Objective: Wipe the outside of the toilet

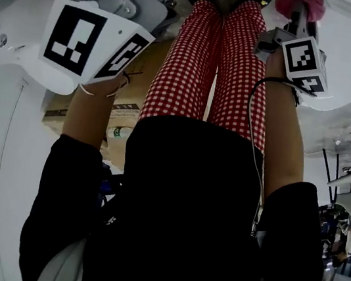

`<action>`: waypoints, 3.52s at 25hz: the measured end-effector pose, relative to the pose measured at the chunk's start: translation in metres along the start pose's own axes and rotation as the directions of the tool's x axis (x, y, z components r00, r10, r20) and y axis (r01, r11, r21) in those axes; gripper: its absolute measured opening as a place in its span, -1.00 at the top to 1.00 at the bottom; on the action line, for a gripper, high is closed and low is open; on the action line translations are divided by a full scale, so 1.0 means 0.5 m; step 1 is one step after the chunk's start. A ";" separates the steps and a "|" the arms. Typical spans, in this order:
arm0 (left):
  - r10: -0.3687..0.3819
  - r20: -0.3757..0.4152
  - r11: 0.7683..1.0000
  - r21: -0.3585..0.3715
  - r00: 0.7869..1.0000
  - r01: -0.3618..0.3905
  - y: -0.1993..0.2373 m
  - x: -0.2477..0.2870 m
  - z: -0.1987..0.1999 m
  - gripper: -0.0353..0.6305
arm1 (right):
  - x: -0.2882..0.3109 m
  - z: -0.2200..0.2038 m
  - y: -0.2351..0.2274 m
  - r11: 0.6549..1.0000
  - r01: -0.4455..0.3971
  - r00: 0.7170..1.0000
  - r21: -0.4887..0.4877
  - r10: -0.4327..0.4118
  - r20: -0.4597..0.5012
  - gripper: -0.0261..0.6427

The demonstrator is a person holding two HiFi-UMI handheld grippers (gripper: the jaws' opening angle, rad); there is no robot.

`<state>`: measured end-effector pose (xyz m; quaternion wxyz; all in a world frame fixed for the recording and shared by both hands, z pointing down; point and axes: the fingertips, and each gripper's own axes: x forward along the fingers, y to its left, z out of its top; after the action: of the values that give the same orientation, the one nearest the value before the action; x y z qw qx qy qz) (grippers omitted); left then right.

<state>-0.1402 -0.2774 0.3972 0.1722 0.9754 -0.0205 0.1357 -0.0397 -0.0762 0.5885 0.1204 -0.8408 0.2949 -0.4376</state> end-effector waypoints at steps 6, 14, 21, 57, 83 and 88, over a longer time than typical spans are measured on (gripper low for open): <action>-0.053 -0.058 0.999 0.011 0.997 0.053 -0.019 -0.009 0.001 0.87 | -0.005 0.074 0.099 0.968 -0.154 0.985 -0.197 0.165 0.041 0.69; -0.088 -0.108 0.995 0.032 0.990 0.092 -0.026 -0.022 0.031 0.87 | -0.033 0.130 0.181 0.939 -0.234 0.967 -0.253 0.251 0.038 0.69; -0.142 -0.112 0.987 0.058 0.983 0.149 -0.037 -0.023 0.088 0.87 | -0.065 0.176 0.242 0.912 -0.305 0.937 -0.274 0.339 0.085 0.69; -0.136 0.046 0.957 0.263 0.990 0.120 -0.125 -0.205 0.381 0.87 | -0.374 0.409 0.678 0.614 -0.666 0.623 -0.424 0.770 0.137 0.69; -0.140 0.134 0.960 0.260 0.981 0.102 -0.186 -0.236 0.522 0.87 | -0.523 0.471 0.768 0.426 -0.713 0.492 -0.557 0.870 0.034 0.69; -0.070 0.177 0.967 0.254 0.982 0.023 -0.211 -0.187 0.529 0.87 | -0.536 0.512 0.710 0.431 -0.701 0.504 -0.568 0.863 0.033 0.69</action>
<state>-0.1530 -0.2692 0.0978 0.0483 0.9979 0.0040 0.0420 -0.0906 -0.2121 0.0963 0.1432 -0.6600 0.7311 -0.0967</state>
